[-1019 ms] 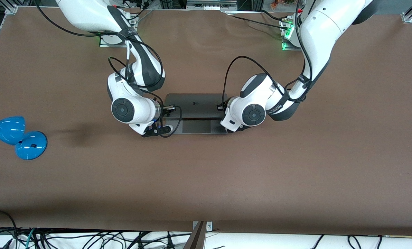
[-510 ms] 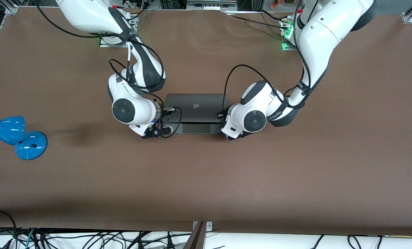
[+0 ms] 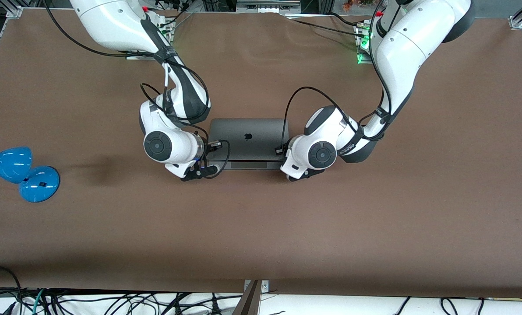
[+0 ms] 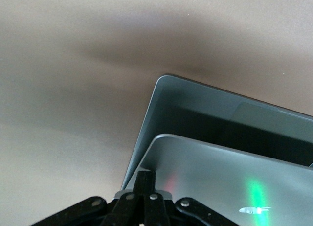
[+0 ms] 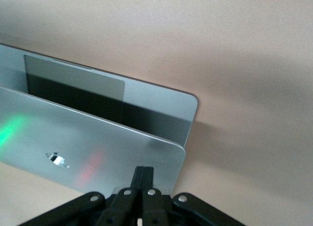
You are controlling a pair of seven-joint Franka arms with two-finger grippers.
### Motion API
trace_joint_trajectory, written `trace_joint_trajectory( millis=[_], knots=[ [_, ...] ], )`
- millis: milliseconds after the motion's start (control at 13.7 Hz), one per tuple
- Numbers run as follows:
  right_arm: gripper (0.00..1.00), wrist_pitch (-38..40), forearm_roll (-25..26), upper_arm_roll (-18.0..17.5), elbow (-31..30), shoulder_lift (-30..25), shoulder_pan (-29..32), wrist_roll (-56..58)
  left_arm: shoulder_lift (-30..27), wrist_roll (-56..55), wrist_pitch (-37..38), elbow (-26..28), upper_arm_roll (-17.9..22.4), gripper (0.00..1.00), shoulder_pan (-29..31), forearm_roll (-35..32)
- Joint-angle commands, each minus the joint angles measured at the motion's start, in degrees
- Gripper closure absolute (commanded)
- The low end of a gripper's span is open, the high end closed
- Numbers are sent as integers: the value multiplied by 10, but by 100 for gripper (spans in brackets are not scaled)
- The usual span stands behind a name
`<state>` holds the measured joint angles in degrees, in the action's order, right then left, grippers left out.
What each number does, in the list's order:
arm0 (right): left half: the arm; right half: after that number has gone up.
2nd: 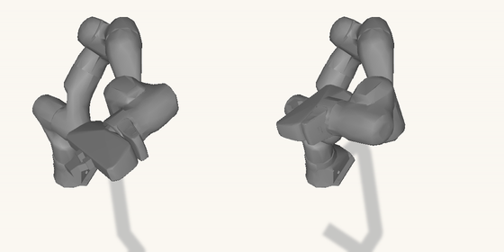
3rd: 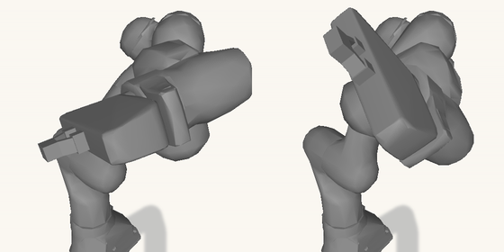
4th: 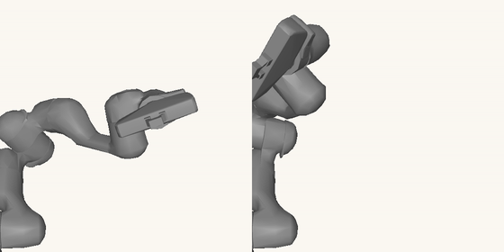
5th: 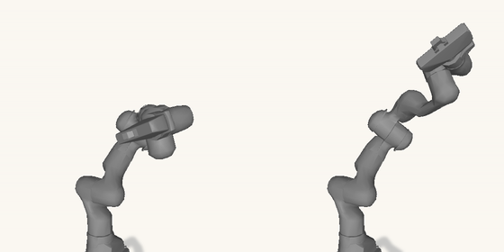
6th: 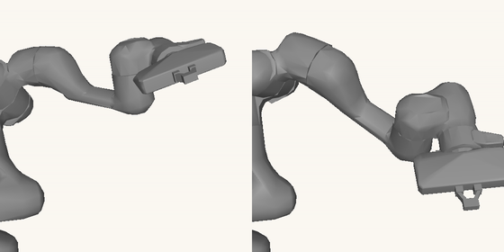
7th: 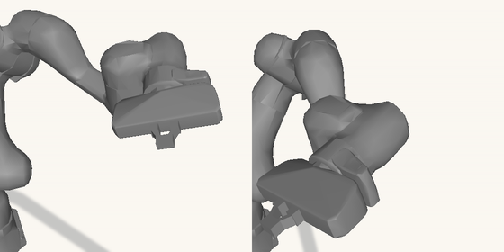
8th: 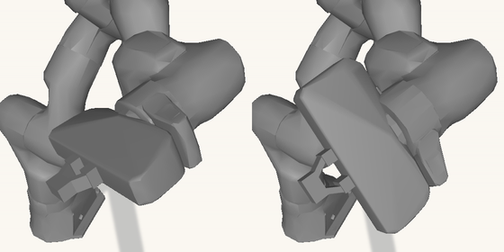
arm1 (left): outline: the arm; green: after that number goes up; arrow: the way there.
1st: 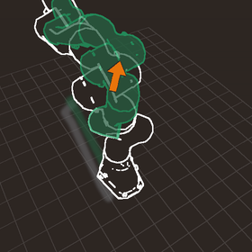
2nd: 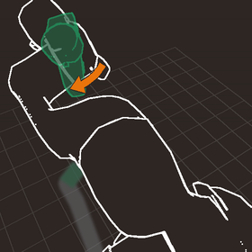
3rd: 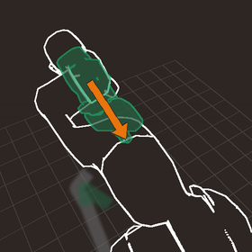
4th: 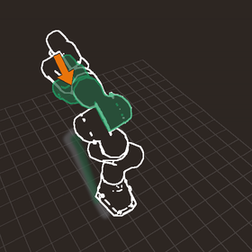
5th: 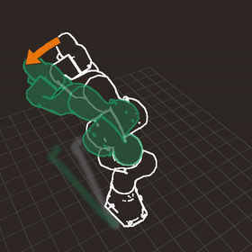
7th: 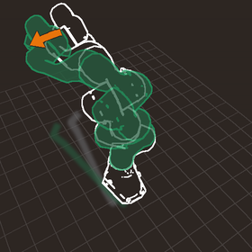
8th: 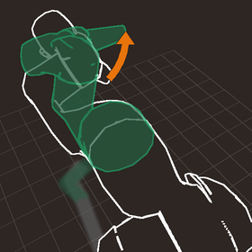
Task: Close laptop with both arms from behind
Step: 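Press the lid down flat with both grippers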
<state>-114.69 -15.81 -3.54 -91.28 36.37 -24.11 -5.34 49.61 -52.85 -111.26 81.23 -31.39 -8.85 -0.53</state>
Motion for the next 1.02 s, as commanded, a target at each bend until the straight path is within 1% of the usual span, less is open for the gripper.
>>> trace_joint_trajectory(
  millis=[0, 146, 291, 510, 655, 947],
  knots=[
    [100, -9, 8, -4, 15, 13, 4, 13, 20, 2, -1, -28, 5, 100, -12, -19],
    [100, -39, 16, -4, 15, 26, 7, 33, 20, 2, -6, -28, 7, 100, -13, -19],
    [100, -40, 18, -4, 15, 29, 7, 34, 20, 2, -12, -28, 11, 100, -16, -20],
    [100, -41, 19, -4, 15, 32, 8, 34, 20, -1, -12, -28, 18, 100, -28, -57],
    [100, -50, 19, -4, 15, 36, 9, 46, 20, -2, -24, -27, 18, 100, -29, -67],
    [100, -63, 19, -4, 15, 45, 12, 54, 31, -3, -44, -27, 18, 100, -30, -68]
  ],
)
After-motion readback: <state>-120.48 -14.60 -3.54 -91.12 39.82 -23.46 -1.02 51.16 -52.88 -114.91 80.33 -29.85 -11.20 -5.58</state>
